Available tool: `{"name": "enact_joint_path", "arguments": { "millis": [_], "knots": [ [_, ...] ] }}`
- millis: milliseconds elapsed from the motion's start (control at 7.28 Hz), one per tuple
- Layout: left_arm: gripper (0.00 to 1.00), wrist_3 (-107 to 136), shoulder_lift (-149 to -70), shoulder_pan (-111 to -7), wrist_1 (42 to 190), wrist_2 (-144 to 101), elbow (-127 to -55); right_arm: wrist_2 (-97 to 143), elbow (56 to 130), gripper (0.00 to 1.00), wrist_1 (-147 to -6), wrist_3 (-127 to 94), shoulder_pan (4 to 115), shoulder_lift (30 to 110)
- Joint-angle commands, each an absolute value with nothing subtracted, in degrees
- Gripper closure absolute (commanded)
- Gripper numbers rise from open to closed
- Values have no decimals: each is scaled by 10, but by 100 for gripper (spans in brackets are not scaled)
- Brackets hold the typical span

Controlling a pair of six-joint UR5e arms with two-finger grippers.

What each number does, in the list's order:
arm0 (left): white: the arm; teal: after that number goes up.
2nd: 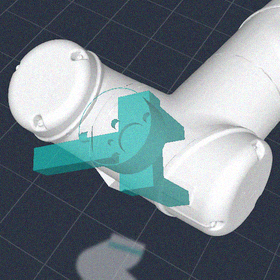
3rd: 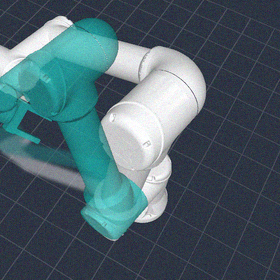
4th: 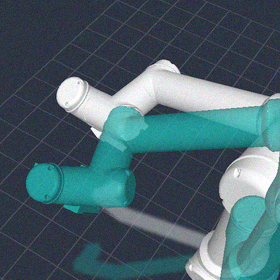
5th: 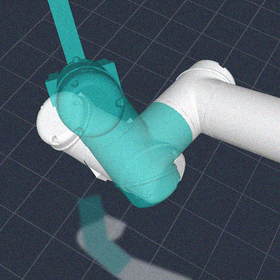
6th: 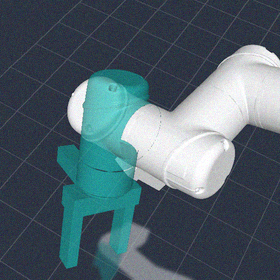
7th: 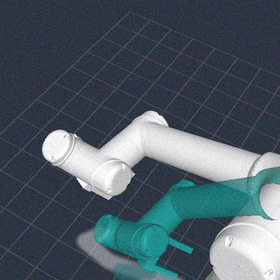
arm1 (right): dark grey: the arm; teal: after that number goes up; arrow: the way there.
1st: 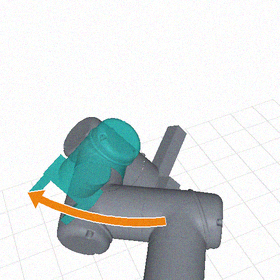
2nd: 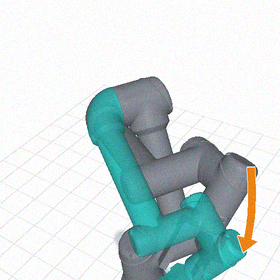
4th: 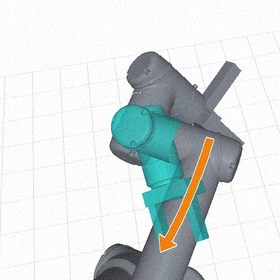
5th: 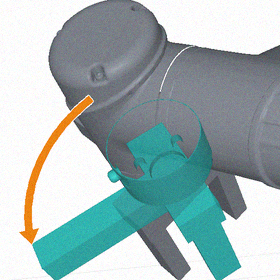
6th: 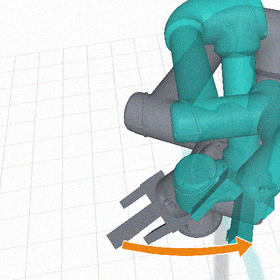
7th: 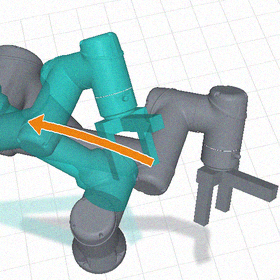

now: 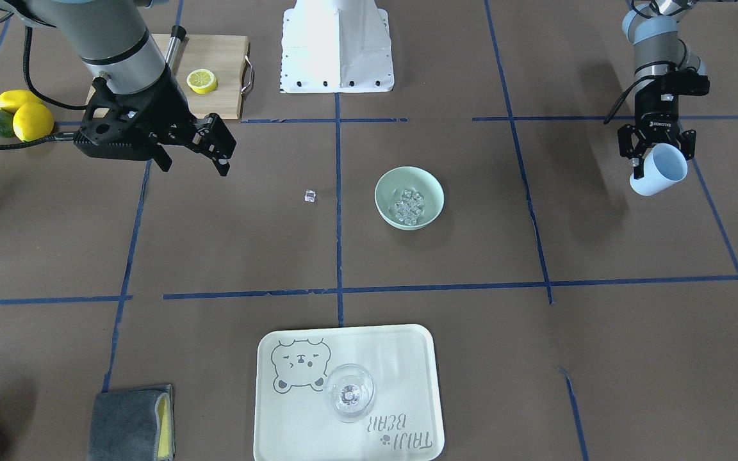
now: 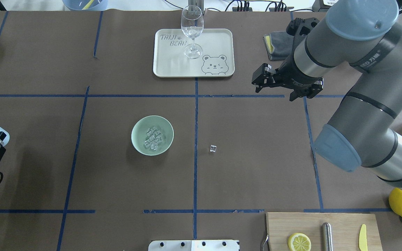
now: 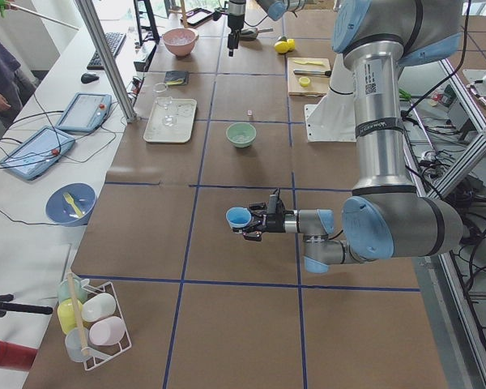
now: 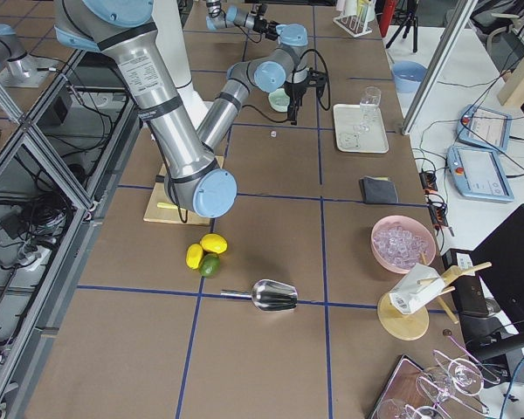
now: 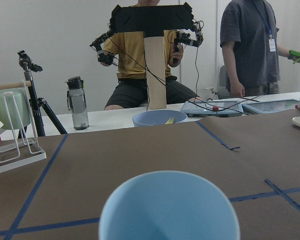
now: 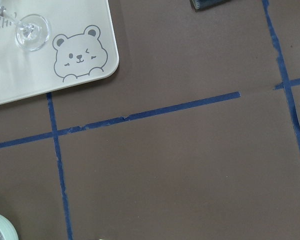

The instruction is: Pour ice into bowl

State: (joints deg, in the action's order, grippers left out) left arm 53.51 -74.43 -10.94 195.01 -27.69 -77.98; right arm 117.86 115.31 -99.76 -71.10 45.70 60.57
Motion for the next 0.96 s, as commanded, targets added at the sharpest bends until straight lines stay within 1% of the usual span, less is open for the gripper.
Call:
{"name": "enact_joint_path", "arguments": {
  "millis": [0,275,550,687,825],
  "knots": [
    [100,538,-746,-111,1938,-293,-776,1179,1153,0,-998,-710,457,606],
    [100,539,-751,-110,1930,-301,-754,1179,1153,0,-998,-711,457,606],
    [100,539,-755,-112,1930,-320,-754,1179,1153,0,-998,-711,457,607],
    [86,539,-757,-113,1930,-329,-754,1179,1153,0,-998,-711,457,607],
    [65,539,-758,-114,1931,-330,-755,1178,1153,0,-998,-711,457,606]
  ]
}}
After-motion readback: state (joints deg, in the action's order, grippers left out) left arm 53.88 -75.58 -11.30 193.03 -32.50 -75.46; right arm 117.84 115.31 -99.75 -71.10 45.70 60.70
